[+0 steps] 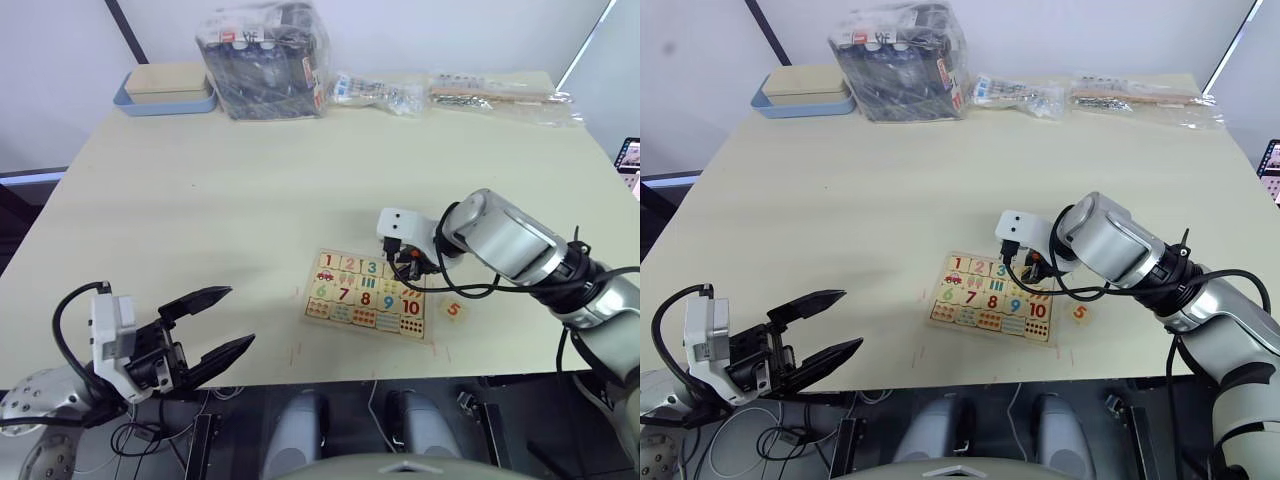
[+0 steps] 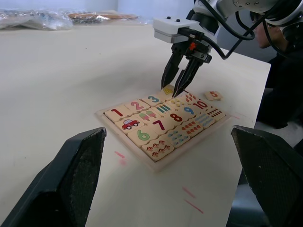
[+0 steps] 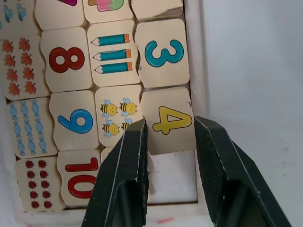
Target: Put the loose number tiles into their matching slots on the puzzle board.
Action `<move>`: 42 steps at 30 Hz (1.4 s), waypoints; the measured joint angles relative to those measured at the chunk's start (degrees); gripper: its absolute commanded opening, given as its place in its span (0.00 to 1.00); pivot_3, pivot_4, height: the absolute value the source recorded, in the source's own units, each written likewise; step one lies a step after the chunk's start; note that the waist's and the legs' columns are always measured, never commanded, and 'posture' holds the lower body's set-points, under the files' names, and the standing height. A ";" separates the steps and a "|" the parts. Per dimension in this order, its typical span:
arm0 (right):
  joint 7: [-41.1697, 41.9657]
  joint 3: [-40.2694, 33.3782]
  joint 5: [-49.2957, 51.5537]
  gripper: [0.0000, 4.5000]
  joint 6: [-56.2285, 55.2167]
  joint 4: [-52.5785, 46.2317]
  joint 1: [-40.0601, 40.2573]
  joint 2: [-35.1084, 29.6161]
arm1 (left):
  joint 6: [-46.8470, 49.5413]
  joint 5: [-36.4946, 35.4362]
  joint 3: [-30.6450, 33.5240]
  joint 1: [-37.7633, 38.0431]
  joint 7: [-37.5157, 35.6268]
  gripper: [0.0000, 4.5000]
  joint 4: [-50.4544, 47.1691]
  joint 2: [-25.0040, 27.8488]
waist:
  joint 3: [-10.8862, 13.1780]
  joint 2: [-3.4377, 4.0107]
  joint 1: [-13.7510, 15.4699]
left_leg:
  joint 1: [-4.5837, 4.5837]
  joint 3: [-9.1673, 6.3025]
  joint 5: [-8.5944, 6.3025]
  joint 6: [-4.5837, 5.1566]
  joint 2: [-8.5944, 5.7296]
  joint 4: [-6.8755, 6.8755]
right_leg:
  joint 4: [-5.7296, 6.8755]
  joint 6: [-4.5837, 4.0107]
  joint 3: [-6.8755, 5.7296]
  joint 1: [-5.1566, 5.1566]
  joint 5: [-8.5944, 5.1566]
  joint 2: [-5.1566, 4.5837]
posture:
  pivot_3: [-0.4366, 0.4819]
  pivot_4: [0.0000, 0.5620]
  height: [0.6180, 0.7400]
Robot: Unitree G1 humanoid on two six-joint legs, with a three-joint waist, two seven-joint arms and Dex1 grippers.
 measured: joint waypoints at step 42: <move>-0.58 0.23 -0.79 0.20 -3.49 2.73 -0.23 2.46 | -0.46 0.12 0.31 1.03 0.18 1.00 0.00 -0.10 | -0.02 -0.02 -0.11 | 0.10 0.01 0.02 -0.02 0.02 0.02 | 0.06 0.08 0.02 0.06 0.10 0.14 | 0.48 0.27 1.00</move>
